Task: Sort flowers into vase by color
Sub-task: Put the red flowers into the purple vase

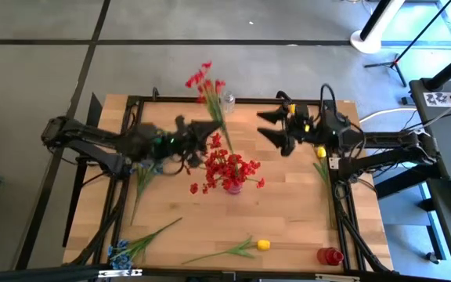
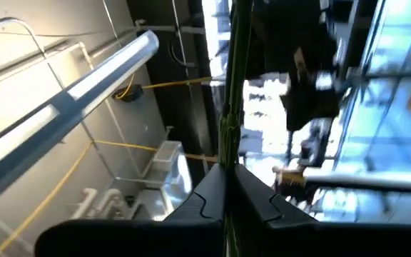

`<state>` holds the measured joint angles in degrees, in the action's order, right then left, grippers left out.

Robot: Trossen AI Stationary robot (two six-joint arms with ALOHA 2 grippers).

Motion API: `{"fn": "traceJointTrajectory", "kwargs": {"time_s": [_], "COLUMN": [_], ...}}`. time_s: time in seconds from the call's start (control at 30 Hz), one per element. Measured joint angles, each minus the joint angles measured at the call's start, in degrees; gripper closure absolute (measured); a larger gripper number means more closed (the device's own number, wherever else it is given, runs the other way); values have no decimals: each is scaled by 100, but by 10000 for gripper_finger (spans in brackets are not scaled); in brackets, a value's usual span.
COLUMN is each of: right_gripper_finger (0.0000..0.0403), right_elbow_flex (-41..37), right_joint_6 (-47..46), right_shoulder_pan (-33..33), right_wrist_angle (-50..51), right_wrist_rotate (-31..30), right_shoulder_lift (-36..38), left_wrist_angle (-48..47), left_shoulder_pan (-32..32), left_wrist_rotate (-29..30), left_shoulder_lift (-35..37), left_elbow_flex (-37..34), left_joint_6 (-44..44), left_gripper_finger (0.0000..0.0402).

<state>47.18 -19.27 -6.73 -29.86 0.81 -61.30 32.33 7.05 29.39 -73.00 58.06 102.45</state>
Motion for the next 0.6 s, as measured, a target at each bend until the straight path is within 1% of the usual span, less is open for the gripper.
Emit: {"fn": "traceJointTrajectory", "kwargs": {"time_s": [0.07, 0.17, 0.23, 0.3, 0.4, 0.5, 0.6], "right_gripper_finger": [100, 100, 100, 100, 100, 100, 100], "right_elbow_flex": [0, 1, 1, 101, 711, 1499, 2198], "right_joint_6": [0, -36, -414, -932, -1493, -1802, -1829], "right_shoulder_pan": [-393, -946, -1250, -1479, -1594, -1582, -1580], "right_wrist_angle": [-26, -166, -567, -1031, -1195, -669, -153], "right_wrist_rotate": [108, 304, 525, 940, 1489, 1654, 1999], "right_shoulder_lift": [-15, -171, -448, -820, -1401, -1933, -2267], "left_wrist_angle": [-23, 105, 151, 195, 201, 238, 238], "left_shoulder_pan": [-418, -948, -1221, -1442, -1653, -1752, -1821], "left_wrist_rotate": [-332, -1043, -1412, -1700, -1964, -2057, -1943], "left_shoulder_lift": [-9, -45, -77, -103, -108, -108, -108], "left_elbow_flex": [0, 0, 0, 0, 0, 0, 0], "left_joint_6": [134, 170, 295, 519, 733, 799, 1021], "left_gripper_finger": [397, 397, 397, 397, 397, 397, 397]}}
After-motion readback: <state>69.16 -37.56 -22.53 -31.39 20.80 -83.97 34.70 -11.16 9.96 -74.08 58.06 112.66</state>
